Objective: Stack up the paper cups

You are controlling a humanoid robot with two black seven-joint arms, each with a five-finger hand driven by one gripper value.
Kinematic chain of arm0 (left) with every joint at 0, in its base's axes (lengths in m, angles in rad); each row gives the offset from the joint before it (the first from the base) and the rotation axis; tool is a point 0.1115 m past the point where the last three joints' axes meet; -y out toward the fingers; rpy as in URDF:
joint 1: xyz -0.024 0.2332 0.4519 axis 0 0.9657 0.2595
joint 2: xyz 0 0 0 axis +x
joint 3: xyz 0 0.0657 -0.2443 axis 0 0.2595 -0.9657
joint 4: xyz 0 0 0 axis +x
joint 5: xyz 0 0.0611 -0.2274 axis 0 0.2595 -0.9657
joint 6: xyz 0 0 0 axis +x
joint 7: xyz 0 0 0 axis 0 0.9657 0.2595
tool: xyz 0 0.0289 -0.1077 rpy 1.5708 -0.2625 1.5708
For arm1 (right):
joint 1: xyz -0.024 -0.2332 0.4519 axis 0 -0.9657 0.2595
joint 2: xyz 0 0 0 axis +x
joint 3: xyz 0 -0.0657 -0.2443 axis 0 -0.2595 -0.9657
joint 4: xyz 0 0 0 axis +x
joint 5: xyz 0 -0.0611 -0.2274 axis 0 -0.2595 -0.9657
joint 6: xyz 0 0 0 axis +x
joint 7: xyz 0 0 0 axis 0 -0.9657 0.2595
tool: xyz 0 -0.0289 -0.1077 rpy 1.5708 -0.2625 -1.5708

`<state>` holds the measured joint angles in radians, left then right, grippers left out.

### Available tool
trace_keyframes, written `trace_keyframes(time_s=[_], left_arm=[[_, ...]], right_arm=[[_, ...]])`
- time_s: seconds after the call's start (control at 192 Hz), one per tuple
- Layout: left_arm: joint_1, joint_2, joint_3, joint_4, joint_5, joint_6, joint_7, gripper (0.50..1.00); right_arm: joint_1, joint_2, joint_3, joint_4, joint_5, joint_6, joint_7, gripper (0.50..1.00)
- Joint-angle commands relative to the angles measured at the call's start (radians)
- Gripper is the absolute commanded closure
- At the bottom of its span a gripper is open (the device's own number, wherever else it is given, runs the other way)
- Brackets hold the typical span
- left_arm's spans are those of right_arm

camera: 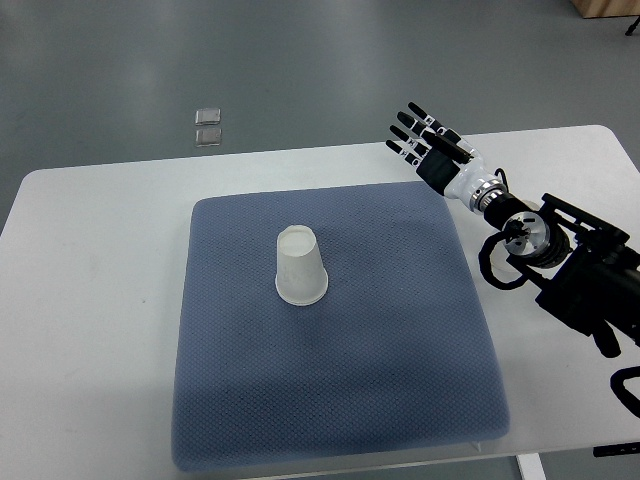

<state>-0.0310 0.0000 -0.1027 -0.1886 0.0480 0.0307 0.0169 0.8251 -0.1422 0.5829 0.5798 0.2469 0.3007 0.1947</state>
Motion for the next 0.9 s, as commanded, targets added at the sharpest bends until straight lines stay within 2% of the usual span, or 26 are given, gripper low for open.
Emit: trace_keyframes(time_s=[0.0, 0.239, 0.364, 0.447, 0.525, 0.66, 0.706, 0.712, 0.722, 0.784, 0.831, 0.836, 0.894], left_arm=[[-0.001, 0.000, 0.000, 0.000, 0.000, 0.000, 0.000, 0.500], [-0.003, 0.000, 0.000, 0.000, 0.000, 0.000, 0.000, 0.500], [-0.003, 0.000, 0.000, 0.000, 0.000, 0.002, 0.000, 0.500], [-0.003, 0.000, 0.000, 0.000, 0.000, 0.002, 0.000, 0.500], [-0.003, 0.000, -0.002, -0.002, 0.000, 0.002, 0.000, 0.500], [-0.003, 0.000, -0.003, -0.003, 0.001, 0.000, 0.000, 0.500], [-0.003, 0.000, -0.003, -0.003, 0.001, 0.000, 0.000, 0.500], [-0.003, 0.000, -0.005, -0.003, 0.001, -0.002, 0.000, 0.500], [-0.003, 0.000, -0.005, -0.003, 0.001, -0.002, 0.000, 0.500], [-0.003, 0.000, -0.005, -0.006, 0.001, -0.006, 0.000, 0.500], [-0.003, 0.000, -0.005, -0.006, 0.001, -0.006, 0.000, 0.500], [-0.003, 0.000, -0.005, -0.009, 0.001, -0.009, 0.000, 0.500], [-0.003, 0.000, -0.005, -0.011, 0.001, -0.009, 0.000, 0.500]], right_arm=[[0.000, 0.001, 0.000, 0.000, 0.000, 0.000, 0.000, 0.572], [0.002, -0.007, -0.006, 0.003, -0.021, 0.011, -0.003, 0.572], [0.017, -0.017, -0.012, 0.012, -0.161, 0.051, -0.009, 0.572], [0.071, -0.068, -0.087, 0.021, -0.278, 0.057, -0.012, 0.572], [0.132, -0.131, -0.264, 0.041, -0.347, 0.071, -0.014, 0.572], [0.368, -0.270, -0.716, 0.130, -0.387, 0.107, -0.015, 0.572], [0.368, -0.270, -0.716, 0.130, -0.387, 0.107, -0.015, 0.572], [0.472, -0.314, -0.879, 0.171, -0.418, 0.136, -0.015, 0.572], [0.501, -0.323, -0.918, 0.184, -0.432, 0.143, -0.015, 0.574], [0.656, -0.349, -1.110, 0.248, -0.520, 0.164, -0.017, 0.572], [0.657, -0.349, -1.111, 0.249, -0.520, 0.164, -0.017, 0.572], [0.771, -0.352, -1.250, 0.303, -0.605, 0.161, -0.015, 0.572], [0.864, -0.341, -1.365, 0.344, -0.684, 0.158, -0.017, 0.572]])
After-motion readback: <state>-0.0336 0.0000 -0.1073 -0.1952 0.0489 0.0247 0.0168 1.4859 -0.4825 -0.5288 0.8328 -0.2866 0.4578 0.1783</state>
